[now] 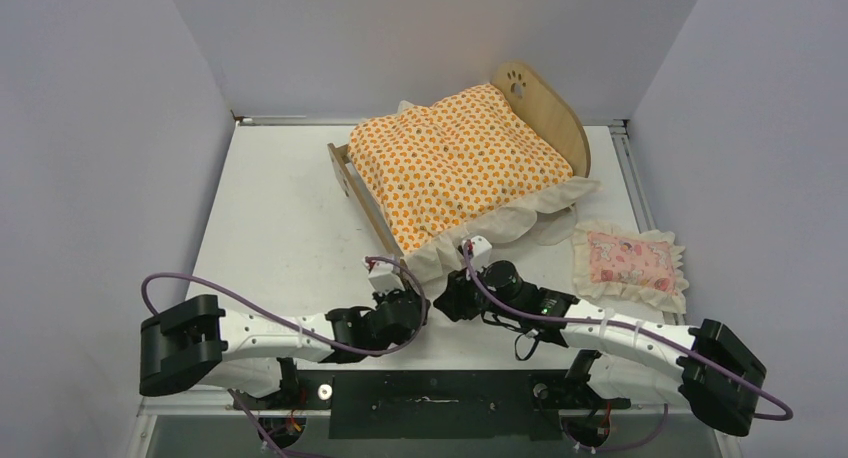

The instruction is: Set up the pet bed

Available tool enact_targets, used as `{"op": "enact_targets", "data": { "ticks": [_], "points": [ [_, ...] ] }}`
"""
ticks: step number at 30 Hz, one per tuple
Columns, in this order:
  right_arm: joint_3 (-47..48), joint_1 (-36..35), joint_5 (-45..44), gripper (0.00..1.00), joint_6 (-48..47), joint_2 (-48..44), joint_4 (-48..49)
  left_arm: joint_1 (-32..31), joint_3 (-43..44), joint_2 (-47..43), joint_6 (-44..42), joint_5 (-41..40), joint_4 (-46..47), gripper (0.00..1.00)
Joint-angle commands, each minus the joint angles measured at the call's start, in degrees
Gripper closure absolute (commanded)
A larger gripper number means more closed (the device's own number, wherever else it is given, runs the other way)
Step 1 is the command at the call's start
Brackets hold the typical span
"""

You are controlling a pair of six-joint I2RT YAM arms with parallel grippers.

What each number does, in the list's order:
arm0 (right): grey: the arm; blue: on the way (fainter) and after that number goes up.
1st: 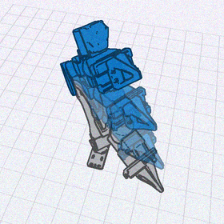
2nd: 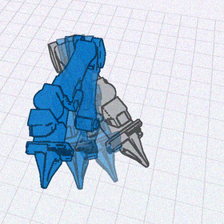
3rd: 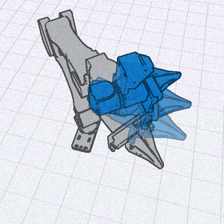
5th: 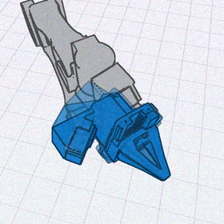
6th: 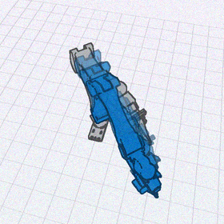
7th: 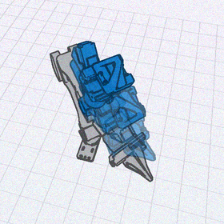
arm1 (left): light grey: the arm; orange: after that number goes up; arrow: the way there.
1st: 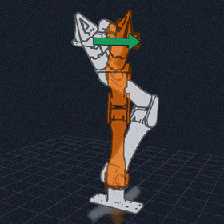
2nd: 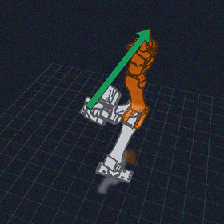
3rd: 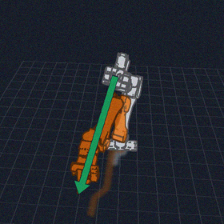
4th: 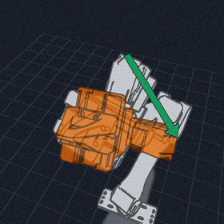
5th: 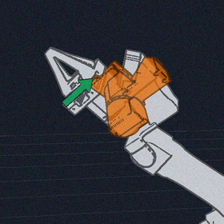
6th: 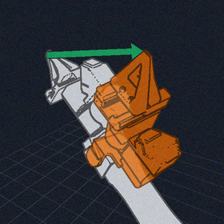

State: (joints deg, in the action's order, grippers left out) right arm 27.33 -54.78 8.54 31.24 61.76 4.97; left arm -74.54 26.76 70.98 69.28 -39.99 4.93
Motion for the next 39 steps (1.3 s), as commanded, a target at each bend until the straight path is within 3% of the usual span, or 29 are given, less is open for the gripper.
{"op": "enact_targets", "data": {
  "ticks": [1, 4, 7, 9, 12, 15, 18, 21, 25, 31, 39],
  "points": [
    [-2.30, -0.14, -4.84, 0.61, -0.85, -4.11, -0.52, 0.45, 7.43, 4.07, -3.96, 3.63, 1.13, 0.75],
    [-2.90, -0.12, -5.73, 0.61, -0.74, -5.35, -1.10, 0.54, 10.50, 4.20, -4.32, 4.58, -4.16, 0.57],
    [-2.82, -0.15, -6.14, 0.61, -1.20, -6.25, -2.45, 0.69, 12.78, 1.16, -3.68, 4.43, -14.88, 0.46],
    [-2.65, -0.14, -6.24, 0.60, -1.44, -6.96, -3.34, 0.99, 14.06, -1.62, -3.34, 4.61, -21.92, 0.29],
    [-2.87, -0.24, -6.41, 0.60, -1.58, -8.16, -4.14, 2.38, 15.99, -4.80, -4.47, 7.51, -30.97, 0.18],
    [-3.17, -0.28, -6.37, 0.60, -1.60, -8.74, -4.51, 3.14, 18.17, -6.94, -5.42, 8.38, -39.12, 0.18],
    [-3.21, -0.54, -6.19, 0.60, -1.25, -8.71, -4.75, 6.84, 17.38, -9.44, -5.26, 9.13, -43.12, 0.28],
    [-3.50, -1.05, -6.24, 0.61, -0.72, -8.56, -4.46, 15.31, 12.79, -11.63, -6.61, 14.76, -38.89, 0.41],
    [-3.43, -1.91, -6.80, 0.61, 0.05, -8.56, -4.70, 20.36, 8.87, -11.42, -5.69, 16.77, -33.02, 0.50],
    [-2.96, -4.69, -8.33, 0.61, 0.72, -7.75, -4.62, 24.49, 4.84, -6.94, -4.42, 18.28, -23.44, 0.52],
    [-3.10, -9.24, -12.69, 0.61, 2.67, -6.35, -3.73, 24.81, 0.59, -2.18, 8.93, 15.42, -13.62, 0.53]
  ]
}}
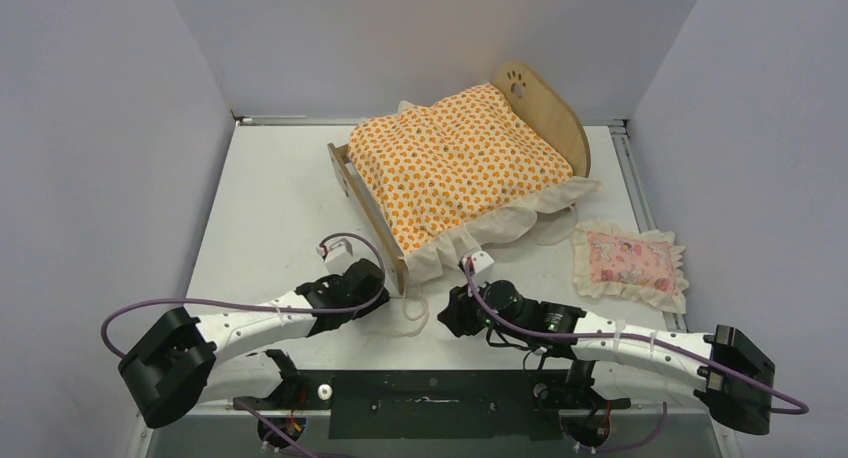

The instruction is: Set up the pet bed

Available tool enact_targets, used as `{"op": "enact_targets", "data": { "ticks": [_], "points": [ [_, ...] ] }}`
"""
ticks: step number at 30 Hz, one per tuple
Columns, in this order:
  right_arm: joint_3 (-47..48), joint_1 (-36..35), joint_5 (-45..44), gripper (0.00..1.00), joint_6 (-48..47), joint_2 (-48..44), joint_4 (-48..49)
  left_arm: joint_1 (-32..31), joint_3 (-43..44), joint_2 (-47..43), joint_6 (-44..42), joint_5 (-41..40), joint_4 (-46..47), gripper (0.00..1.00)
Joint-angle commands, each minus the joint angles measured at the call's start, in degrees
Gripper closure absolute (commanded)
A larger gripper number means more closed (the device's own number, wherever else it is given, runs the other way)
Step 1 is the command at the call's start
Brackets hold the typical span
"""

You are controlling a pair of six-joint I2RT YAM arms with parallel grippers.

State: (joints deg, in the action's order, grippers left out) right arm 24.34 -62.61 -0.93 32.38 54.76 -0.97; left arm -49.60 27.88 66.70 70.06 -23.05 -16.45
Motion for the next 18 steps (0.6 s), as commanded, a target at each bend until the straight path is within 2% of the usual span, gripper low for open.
{"op": "enact_targets", "data": {
  "ticks": [1, 8, 18],
  "points": [
    [-0.16, -1.60, -3.26, 0.61, 1.82, 0.76, 2.35, -0.56, 0.23, 3.01, 9.89, -2.41, 6.66, 0.53],
    [-0.52, -2.34, -3.86, 0.61, 1.91, -0.60, 2.01, -6.97, 6.76, 8.10, 22.46, -11.78, -6.76, 0.54],
    [-0.27, -2.56, -2.49, 0.62, -0.16, -2.19, 1.76, -10.95, 11.12, 18.36, 35.87, -13.13, -16.28, 0.55]
  ]
}}
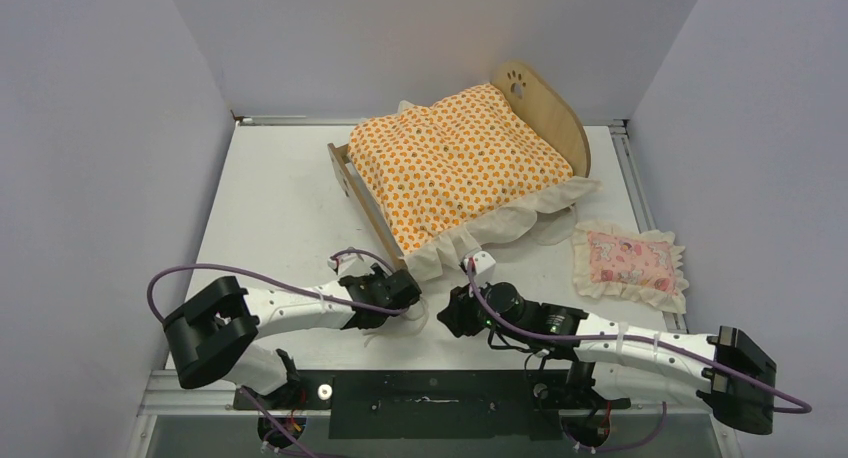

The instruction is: Set up the pet bed

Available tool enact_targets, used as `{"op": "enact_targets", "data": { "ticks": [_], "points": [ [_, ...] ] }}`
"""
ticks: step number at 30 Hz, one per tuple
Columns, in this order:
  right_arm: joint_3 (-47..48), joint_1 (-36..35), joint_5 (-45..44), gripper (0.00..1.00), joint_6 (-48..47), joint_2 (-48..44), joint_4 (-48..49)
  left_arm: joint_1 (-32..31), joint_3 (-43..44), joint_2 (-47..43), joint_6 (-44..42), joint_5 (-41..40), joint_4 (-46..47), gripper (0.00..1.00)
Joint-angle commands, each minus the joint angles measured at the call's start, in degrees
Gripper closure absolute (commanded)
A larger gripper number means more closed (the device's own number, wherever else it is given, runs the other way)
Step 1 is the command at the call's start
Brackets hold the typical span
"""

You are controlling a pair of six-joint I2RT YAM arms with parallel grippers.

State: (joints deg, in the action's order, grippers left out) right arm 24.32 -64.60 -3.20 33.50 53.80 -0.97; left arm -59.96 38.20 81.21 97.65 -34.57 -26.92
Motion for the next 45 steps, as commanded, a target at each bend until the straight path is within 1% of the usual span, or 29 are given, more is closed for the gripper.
{"op": "enact_targets", "data": {
  "ticks": [1, 10, 12, 13, 14, 16, 20, 23, 26, 29, 32, 36, 39, 42, 45],
  "points": [
    [-0.16, -0.61, 0.00, 0.61, -1.32, -1.31, 1.84, -0.59, 0.71, 4.65, 8.89, -1.56, -5.61, 0.55],
    [-0.65, -0.88, 1.09, 0.62, -1.96, -3.57, 1.15, -0.75, 1.11, 11.21, 10.32, -0.86, -4.64, 0.77],
    [-0.68, -0.97, 1.35, 0.62, -2.19, -4.08, 1.15, -0.77, 1.09, 12.31, 10.63, -0.53, -4.38, 0.87],
    [-0.67, -0.97, 1.54, 0.62, -2.30, -4.24, 1.15, -0.77, 1.12, 12.69, 10.63, -0.37, -4.41, 0.96],
    [-0.72, -1.05, 1.75, 0.63, -2.35, -4.38, 1.15, -0.77, 1.22, 12.88, 10.75, -0.19, -4.89, 1.00],
    [-0.84, -1.20, 2.27, 0.63, -2.70, -4.43, 1.15, -0.85, 1.34, 12.54, 10.68, 0.01, -6.44, 1.00],
    [-1.10, -2.02, 2.72, 0.63, -4.13, -3.30, 2.32, -1.73, 1.83, 7.99, 9.53, -1.99, -10.94, 1.00],
    [-0.99, -2.98, 2.75, 0.63, -4.83, -0.54, 4.83, -1.82, 1.89, 3.95, 8.70, -4.51, -14.72, 1.00],
    [-0.07, -3.95, 0.31, 0.64, -4.76, 3.98, 6.84, -1.87, 1.67, 0.80, 7.49, -5.53, -15.50, 1.00],
    [2.68, -5.60, -6.46, 0.63, -1.82, 9.67, 5.82, -1.82, 1.04, -1.15, 6.63, -5.31, -14.58, 1.00],
    [5.02, -7.71, -12.92, 0.62, 2.62, 14.40, 6.10, -1.82, -0.38, -2.68, 5.50, -4.52, -11.73, 1.00],
    [6.57, -10.36, -17.18, 0.58, 6.58, 20.64, 10.27, -1.84, -1.44, -3.00, 4.04, -3.27, -8.62, 1.00],
    [8.95, -11.93, -20.93, 0.57, 7.77, 25.74, 10.59, -1.82, -1.48, -2.87, 2.86, -2.61, -7.86, 1.00],
    [10.44, -12.50, -22.52, 0.57, 8.20, 29.79, 11.76, -1.75, -1.80, -3.09, 1.75, -2.21, -7.16, 1.00],
    [11.79, -12.82, -24.44, 0.59, 9.07, 33.23, 10.61, -1.67, -2.45, -3.84, 0.96, -2.13, -6.58, 1.00]
  ]
}}
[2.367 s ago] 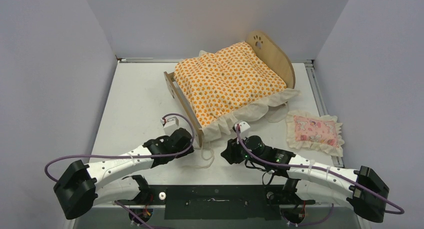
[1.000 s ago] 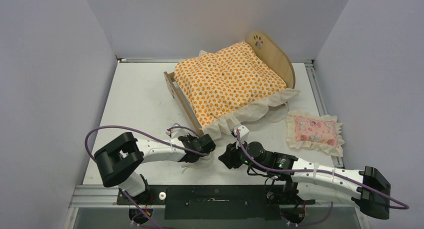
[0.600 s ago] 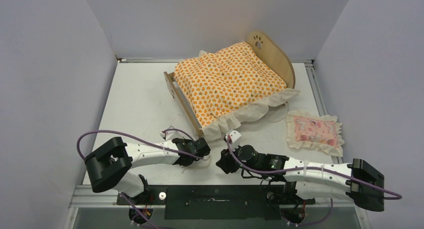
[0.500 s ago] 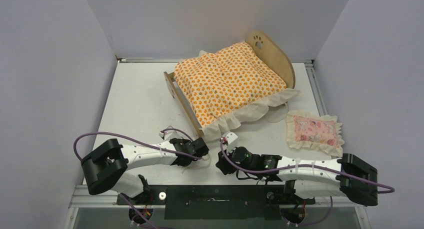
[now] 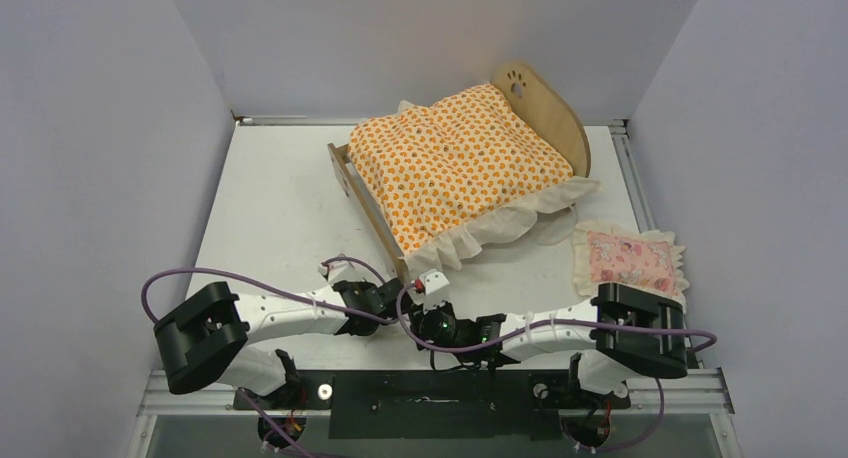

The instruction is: Set up the pet bed

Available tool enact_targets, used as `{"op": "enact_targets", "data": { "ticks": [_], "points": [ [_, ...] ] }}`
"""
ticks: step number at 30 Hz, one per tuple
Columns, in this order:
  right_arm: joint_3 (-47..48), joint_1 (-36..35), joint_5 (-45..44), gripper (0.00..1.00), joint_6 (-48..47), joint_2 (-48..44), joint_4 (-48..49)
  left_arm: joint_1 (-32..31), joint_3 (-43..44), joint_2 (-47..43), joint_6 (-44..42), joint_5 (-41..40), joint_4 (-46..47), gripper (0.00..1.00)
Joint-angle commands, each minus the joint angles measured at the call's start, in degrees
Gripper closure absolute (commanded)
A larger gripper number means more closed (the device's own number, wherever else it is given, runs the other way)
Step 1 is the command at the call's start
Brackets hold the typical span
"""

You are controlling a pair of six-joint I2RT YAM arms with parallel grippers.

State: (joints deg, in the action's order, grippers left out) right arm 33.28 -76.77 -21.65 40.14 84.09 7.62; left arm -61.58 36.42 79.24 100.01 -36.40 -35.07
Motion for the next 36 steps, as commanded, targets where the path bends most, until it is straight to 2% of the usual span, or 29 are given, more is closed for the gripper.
{"op": "enact_targets", "data": {
  "ticks": [1, 7, 11, 12, 19, 24, 31, 36],
  "points": [
    [3.17, -0.66, -6.68, 0.59, 2.91, 3.97, 1.41, -0.03, -0.88, -2.22, -1.54, -0.36, 1.55, 1.00],
    [2.58, -0.66, -7.90, 0.68, 4.85, 7.82, -1.43, 0.48, -2.48, -5.48, -2.53, -1.00, 1.36, 1.00],
    [1.59, -0.59, -8.55, 0.92, 5.18, 6.48, -6.73, 0.91, -3.40, -8.75, -3.03, -1.79, -0.24, 1.00],
    [1.27, -0.56, -8.98, 0.94, 5.33, 5.15, -8.54, 0.98, -3.57, -9.76, -3.14, -2.09, -0.75, 1.00],
    [3.05, -0.46, -12.74, 0.95, 4.59, -9.55, -22.57, 2.34, -6.96, -16.12, -4.08, -4.40, -2.61, 1.00],
    [8.96, 0.02, -13.76, 0.95, -2.71, -17.79, -27.20, 3.11, -9.26, -15.89, -5.05, -3.41, -0.58, 1.00],
    [19.39, 0.00, -7.83, 0.95, -15.24, -17.93, -27.12, 3.03, -9.22, -12.07, -5.70, -1.84, 1.54, 1.00],
    [22.85, 1.79, -11.37, 0.95, -18.42, -16.29, -26.56, 2.72, -9.70, -11.34, -8.19, 0.57, 7.03, 1.00]
  ]
}}
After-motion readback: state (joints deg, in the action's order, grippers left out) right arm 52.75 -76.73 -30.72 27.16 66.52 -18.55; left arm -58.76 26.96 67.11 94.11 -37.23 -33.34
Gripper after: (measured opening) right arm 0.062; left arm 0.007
